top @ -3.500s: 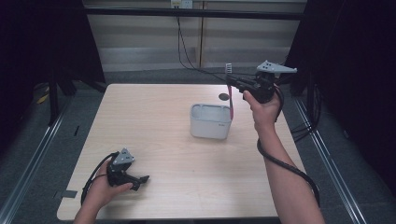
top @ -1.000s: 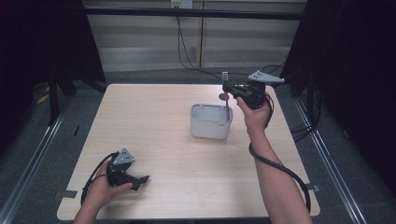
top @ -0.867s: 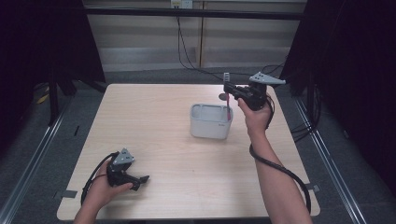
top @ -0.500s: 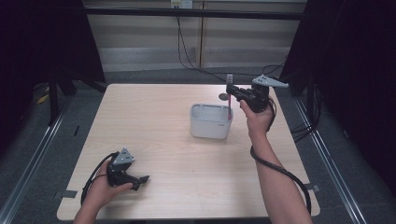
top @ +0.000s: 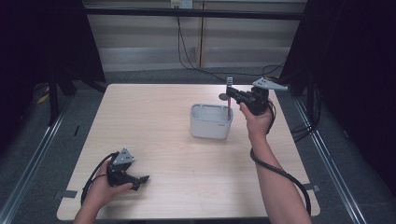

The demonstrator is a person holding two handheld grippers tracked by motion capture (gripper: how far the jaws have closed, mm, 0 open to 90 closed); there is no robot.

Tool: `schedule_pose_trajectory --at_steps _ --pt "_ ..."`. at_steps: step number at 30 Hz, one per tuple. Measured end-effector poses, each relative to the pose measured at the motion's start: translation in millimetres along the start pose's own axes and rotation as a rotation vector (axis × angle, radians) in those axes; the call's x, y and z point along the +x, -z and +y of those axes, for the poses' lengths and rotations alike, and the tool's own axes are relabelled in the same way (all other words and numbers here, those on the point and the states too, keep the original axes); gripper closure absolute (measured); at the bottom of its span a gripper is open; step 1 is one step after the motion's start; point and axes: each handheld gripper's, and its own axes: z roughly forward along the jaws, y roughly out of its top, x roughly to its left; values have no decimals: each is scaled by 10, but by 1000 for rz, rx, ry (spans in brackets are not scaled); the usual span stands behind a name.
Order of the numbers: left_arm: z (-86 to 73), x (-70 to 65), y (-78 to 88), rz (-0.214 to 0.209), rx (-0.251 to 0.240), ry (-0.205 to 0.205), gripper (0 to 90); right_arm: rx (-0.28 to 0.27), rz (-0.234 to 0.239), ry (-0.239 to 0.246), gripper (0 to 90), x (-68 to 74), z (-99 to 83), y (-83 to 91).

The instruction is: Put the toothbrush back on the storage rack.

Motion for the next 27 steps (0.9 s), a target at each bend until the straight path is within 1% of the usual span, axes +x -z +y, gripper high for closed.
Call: schedule_pose_trajectory --at_steps 12,27 --pt "0 -1 0 1 0 0 0 8 0 -3 858 -12 -61 9" --pt "0 -1 0 1 0 1 0 -1 -5 -2 858 -18 -111 30"
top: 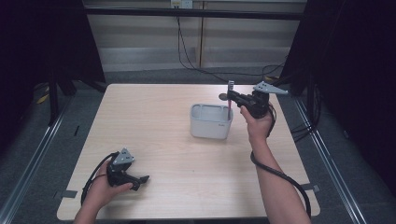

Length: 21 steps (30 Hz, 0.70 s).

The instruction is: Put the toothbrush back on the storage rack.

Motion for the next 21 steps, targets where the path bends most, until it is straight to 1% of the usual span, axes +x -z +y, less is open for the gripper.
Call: schedule_pose_trajectory --at_steps 9,21 --pt "0 1 0 1 0 -1 0 -2 -4 6 858 -10 -44 -18" --pt "0 1 0 2 0 -2 0 -2 -7 -3 858 -24 -131 0"
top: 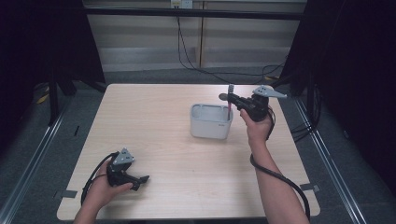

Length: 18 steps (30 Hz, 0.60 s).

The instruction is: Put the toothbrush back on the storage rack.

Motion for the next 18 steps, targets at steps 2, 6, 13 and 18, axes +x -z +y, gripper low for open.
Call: schedule_pose_trajectory --at_steps 2,6,13,18 --pt "0 0 0 -1 0 1 0 0 -2 1 858 0 -6 2" --pt "0 -1 0 -1 0 1 0 0 -4 1 857 0 -26 14" --pt "0 0 0 -1 0 1 0 -1 2 -10 856 2 -89 33" --pt "0 0 0 0 0 0 0 1 -1 -8 856 9 -138 48"
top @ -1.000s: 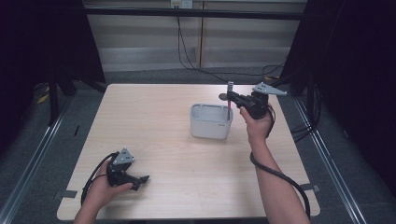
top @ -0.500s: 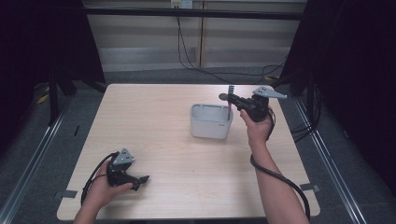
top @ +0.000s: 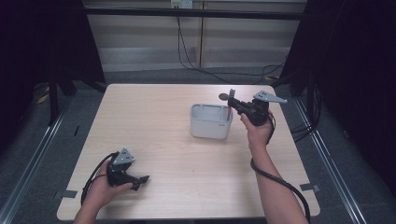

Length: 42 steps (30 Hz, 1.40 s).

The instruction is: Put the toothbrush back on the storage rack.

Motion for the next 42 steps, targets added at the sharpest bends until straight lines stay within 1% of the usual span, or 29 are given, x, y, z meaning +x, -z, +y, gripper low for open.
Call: schedule_pose_trajectory --at_steps 16,23,28,32,37,42 --pt "0 0 0 0 0 0 0 15 3 4 853 22 -129 26" --pt "0 0 0 -1 0 1 0 22 5 6 852 34 -145 41" --pt "0 -1 0 0 0 1 0 24 7 17 851 47 -156 56" --pt "0 -1 0 -1 0 1 0 31 4 19 850 38 -180 72" --pt "0 -1 0 -1 0 1 0 29 8 9 849 34 -208 87" --pt "0 -1 0 -1 0 1 0 31 6 17 848 40 -220 95"
